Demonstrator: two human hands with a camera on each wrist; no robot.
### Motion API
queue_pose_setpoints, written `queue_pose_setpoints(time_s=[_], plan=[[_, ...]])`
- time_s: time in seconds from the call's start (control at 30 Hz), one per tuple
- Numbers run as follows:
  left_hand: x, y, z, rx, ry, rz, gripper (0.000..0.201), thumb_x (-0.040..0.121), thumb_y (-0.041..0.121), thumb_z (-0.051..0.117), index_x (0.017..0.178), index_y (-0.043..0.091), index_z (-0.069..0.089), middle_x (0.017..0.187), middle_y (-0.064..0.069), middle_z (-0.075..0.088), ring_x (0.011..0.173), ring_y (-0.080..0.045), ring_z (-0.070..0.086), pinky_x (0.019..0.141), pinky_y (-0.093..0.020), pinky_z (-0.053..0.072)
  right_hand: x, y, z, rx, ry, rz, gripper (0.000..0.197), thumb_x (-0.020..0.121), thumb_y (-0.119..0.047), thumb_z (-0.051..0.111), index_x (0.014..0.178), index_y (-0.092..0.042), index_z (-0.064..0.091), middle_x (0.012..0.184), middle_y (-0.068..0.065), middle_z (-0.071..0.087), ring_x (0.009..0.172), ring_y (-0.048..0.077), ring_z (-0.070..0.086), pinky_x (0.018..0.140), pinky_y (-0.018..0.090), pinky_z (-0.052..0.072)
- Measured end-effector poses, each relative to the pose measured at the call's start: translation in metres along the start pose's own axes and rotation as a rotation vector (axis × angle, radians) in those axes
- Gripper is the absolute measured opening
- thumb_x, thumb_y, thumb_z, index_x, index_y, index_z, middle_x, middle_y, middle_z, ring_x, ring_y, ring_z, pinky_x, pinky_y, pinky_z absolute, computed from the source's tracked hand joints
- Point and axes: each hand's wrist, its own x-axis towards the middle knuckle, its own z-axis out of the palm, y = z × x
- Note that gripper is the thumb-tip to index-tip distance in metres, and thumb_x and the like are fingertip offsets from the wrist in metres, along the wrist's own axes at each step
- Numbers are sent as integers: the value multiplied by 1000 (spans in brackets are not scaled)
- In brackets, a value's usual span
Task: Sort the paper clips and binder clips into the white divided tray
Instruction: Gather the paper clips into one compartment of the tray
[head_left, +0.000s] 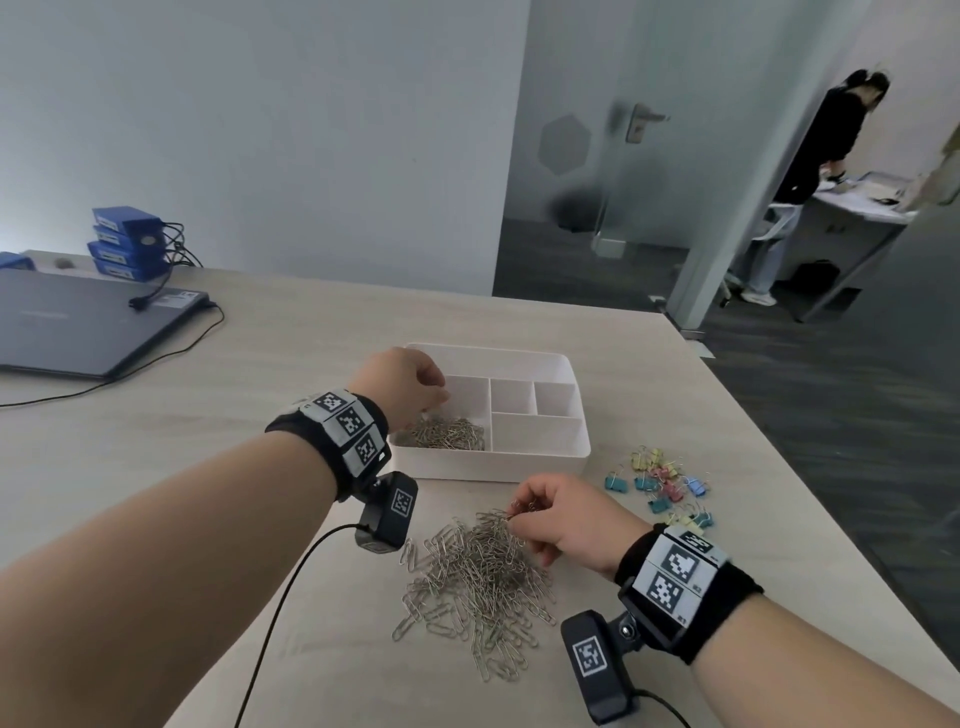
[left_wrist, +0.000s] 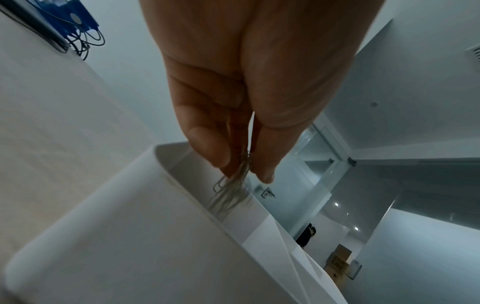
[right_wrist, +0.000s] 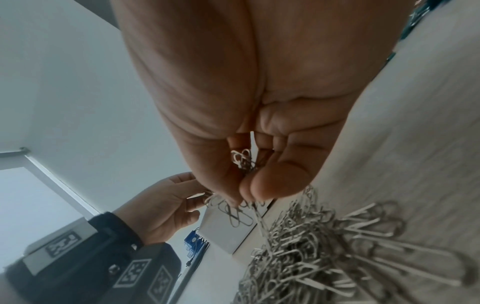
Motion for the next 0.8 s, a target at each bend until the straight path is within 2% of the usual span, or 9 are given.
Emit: queue_pose_setpoints(time_s=[0.07, 0.17, 0.23, 0.33, 0.5, 0.6, 0.67, 0.8], plan=[[-2, -5, 0, -17, 9, 5, 8, 88, 25, 72, 94, 22, 71, 86, 3, 74, 59, -16, 68, 62, -35, 62, 2, -2, 2, 21, -5, -8, 8, 88, -2, 69, 88, -8, 64, 62, 7, 59, 49, 12, 55, 49, 25, 51], [-12, -11, -4, -48, 33, 31, 2, 90, 27, 69, 92, 27, 70, 88, 7, 72, 55, -8, 62, 55, -25, 52, 8, -8, 6, 44, -14, -19, 9, 88, -2, 70, 88, -9, 65, 64, 7, 60, 53, 15, 57, 50, 26, 51], [-21, -14, -7, -77, 48, 47, 6, 91, 26, 67, 86, 28, 70, 84, 5, 73, 59, -11, 65, 53, -26, 52, 13, -14, 5, 65, -17, -36, 9, 88, -2, 71, 87, -9, 65, 64, 7, 61, 54, 17, 57, 51, 28, 52], [-40, -22, -11, -152, 36, 19, 8, 91, 25, 67, 84, 24, 72, 78, -3, 74, 67, -22, 69, 56, -35, 58, 24, -29, 4, 93, -12, -68, 8, 88, -2, 71, 87, -8, 66, 64, 4, 62, 54, 17, 56, 51, 28, 51], [-70, -41, -9, -233, -19, -57, 7, 89, 28, 69, 88, 23, 72, 85, -6, 76, 83, -26, 72, 56, -31, 57, 57, -69, 3, 152, 75, -116, 11, 88, 3, 68, 86, -7, 64, 68, 7, 59, 53, 12, 56, 47, 23, 51], [-82, -49, -4, -241, -42, -90, 6, 90, 25, 68, 88, 22, 72, 87, -8, 76, 83, -27, 72, 55, -30, 55, 79, -85, 6, 102, 162, -129, 9, 88, 0, 70, 87, -7, 64, 65, 9, 60, 50, 13, 56, 49, 25, 52], [-89, -55, 0, -248, -57, -116, 6, 89, 24, 68, 88, 21, 72, 88, -9, 76, 82, -26, 72, 54, -30, 54, 92, -89, 12, -1, 212, -138, 4, 87, -4, 70, 89, -6, 66, 67, 10, 62, 54, 17, 58, 53, 29, 54], [-97, -66, 8, -218, -103, -163, 6, 87, 30, 69, 83, 28, 73, 80, -1, 74, 75, -23, 71, 52, -27, 54, 102, -85, 28, -176, 236, -127, 9, 88, -9, 67, 97, -9, 69, 73, 7, 67, 62, 19, 62, 62, 33, 59]])
